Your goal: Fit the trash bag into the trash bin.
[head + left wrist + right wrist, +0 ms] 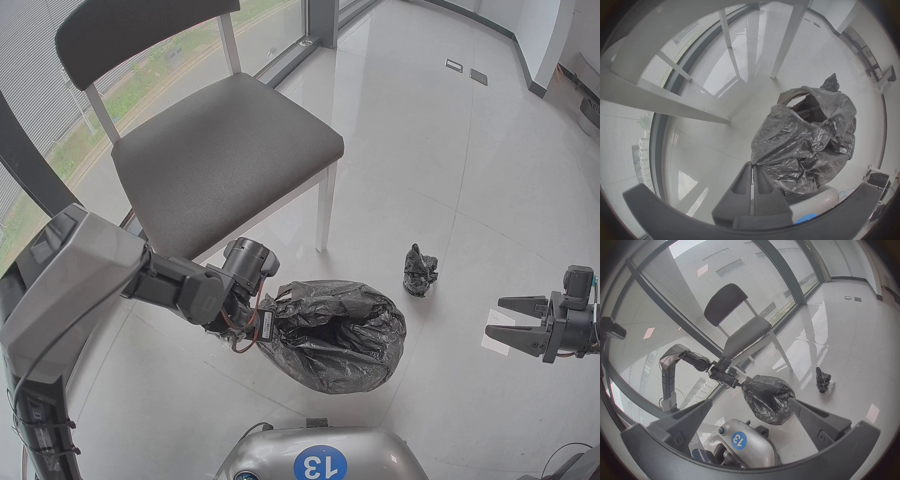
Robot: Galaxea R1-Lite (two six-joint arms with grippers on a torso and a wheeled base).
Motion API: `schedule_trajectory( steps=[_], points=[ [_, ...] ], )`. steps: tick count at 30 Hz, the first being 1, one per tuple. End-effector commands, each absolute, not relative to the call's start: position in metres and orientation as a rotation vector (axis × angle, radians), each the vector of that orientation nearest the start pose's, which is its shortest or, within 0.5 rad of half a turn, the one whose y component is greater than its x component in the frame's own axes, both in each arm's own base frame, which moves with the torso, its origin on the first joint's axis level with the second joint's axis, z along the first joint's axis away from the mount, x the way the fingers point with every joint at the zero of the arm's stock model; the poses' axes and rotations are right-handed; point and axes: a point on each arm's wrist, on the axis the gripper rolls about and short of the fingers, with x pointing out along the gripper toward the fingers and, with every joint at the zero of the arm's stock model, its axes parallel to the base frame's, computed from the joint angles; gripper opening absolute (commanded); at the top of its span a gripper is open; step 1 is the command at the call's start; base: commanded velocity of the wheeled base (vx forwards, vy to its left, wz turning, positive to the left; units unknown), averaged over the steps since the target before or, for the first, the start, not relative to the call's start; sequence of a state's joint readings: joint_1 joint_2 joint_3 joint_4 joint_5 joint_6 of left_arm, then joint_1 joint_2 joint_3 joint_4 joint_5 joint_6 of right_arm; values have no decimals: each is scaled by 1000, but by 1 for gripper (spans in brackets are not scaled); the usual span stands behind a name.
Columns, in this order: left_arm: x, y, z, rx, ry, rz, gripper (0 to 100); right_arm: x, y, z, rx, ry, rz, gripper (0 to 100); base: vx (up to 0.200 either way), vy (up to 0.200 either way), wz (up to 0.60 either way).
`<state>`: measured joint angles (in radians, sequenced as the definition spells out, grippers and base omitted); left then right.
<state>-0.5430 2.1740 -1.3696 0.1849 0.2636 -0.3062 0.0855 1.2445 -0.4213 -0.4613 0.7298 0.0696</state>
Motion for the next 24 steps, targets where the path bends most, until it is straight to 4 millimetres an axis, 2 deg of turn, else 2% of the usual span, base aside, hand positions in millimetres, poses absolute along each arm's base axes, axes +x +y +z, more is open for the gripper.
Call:
schedule_trajectory(
  steps=[1, 10, 15, 20, 21, 24],
  points=[
    [362, -215, 57, 128, 964, -117, 0, 166, 29, 173, 184, 382, 795, 100, 0, 0, 0],
    [392, -233, 37, 115, 938, -128, 0, 165, 29, 171, 186, 389, 794, 100, 0, 0, 0],
    [398, -229, 28, 117, 946, -113, 0, 166, 29, 171, 186, 391, 794, 100, 0, 0, 0],
    [401, -224, 31, 105, 940, -101, 0, 166, 29, 170, 186, 391, 794, 100, 0, 0, 0],
    [401, -224, 32, 105, 939, -102, 100, 166, 29, 170, 188, 394, 794, 100, 0, 0, 0],
    [401, -223, 44, 89, 912, -103, 100, 166, 29, 170, 187, 392, 794, 100, 0, 0, 0]
  ],
)
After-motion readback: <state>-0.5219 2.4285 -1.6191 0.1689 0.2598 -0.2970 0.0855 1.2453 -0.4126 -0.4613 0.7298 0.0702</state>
